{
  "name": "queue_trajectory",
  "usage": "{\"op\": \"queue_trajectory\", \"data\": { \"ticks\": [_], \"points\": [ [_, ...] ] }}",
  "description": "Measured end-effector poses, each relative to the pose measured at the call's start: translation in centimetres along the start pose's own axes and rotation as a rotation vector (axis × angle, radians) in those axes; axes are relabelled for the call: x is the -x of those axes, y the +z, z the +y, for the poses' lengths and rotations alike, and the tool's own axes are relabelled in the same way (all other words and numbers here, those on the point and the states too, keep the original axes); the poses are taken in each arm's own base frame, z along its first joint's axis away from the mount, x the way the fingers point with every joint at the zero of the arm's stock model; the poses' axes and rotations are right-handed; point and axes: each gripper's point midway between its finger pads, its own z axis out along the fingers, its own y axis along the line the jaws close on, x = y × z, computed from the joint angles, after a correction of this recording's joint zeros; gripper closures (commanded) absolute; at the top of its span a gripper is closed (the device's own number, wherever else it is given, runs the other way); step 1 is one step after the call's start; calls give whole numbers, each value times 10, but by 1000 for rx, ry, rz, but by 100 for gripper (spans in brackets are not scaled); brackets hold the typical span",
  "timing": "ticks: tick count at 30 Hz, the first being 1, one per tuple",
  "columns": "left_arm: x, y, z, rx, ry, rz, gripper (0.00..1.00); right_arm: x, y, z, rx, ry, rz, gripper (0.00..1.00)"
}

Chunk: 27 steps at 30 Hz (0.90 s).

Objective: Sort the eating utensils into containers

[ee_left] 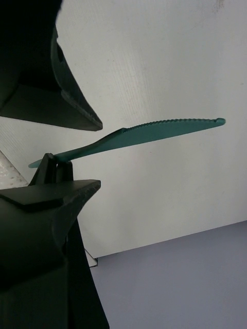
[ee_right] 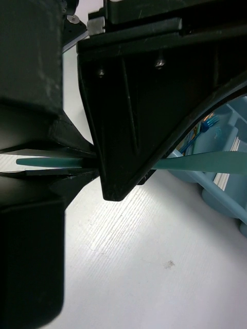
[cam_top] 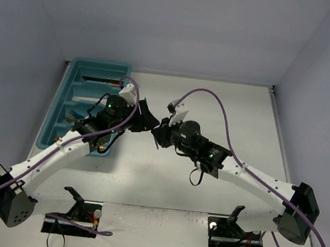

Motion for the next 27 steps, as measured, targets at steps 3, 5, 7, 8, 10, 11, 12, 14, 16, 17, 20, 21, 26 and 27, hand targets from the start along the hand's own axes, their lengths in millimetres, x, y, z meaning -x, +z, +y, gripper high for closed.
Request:
{"op": "queue_trajectory", "data": {
  "ticks": [3, 5, 7, 8, 10, 11, 12, 14, 16, 17, 20, 21, 26, 27],
  "points": [
    [1, -1, -2, -5, -13, -5, 87, -4, 0, -3, -9, 2, 7, 100],
    [2, -3, -3, -7, -19, -11, 96, -5, 0, -4, -18, 4, 7, 100],
    [2, -4, -2, -4, -22, -16, 100, -5, 0, -5, -22, 7, 4, 98],
    [2, -4, -2, -4, -25, -17, 100, -5, 0, -5, -25, 9, 3, 94],
    [2, -4, -2, -3, -28, -16, 100, -5, 1, -6, -29, 13, 2, 81],
    [2, -4, -2, -3, -28, -16, 100, -5, 1, -6, -30, 15, 2, 72],
    [2, -3, -2, -2, -29, -16, 100, -5, 1, -7, -32, 17, 1, 63],
    [2, -3, -1, 1, -29, -20, 100, -5, 1, -8, -40, 22, -3, 48],
    [4, -3, 1, 9, -28, -26, 100, -4, 1, -10, -51, 23, -8, 30],
    [5, -3, 3, 15, -29, -31, 100, -4, 1, -11, -59, 23, -10, 25],
    [16, -1, 17, 47, -46, -51, 100, -8, 0, -19, -92, 22, -13, 19],
    [23, 0, 26, 65, -59, -63, 100, -11, -2, -23, -107, 21, -12, 19],
    [81, 7, 91, 207, -151, -160, 100, -20, -16, -48, -194, 19, -10, 16],
    [95, 8, 106, 240, -171, -185, 100, -19, -19, -53, -212, 20, -15, 16]
  ]
}}
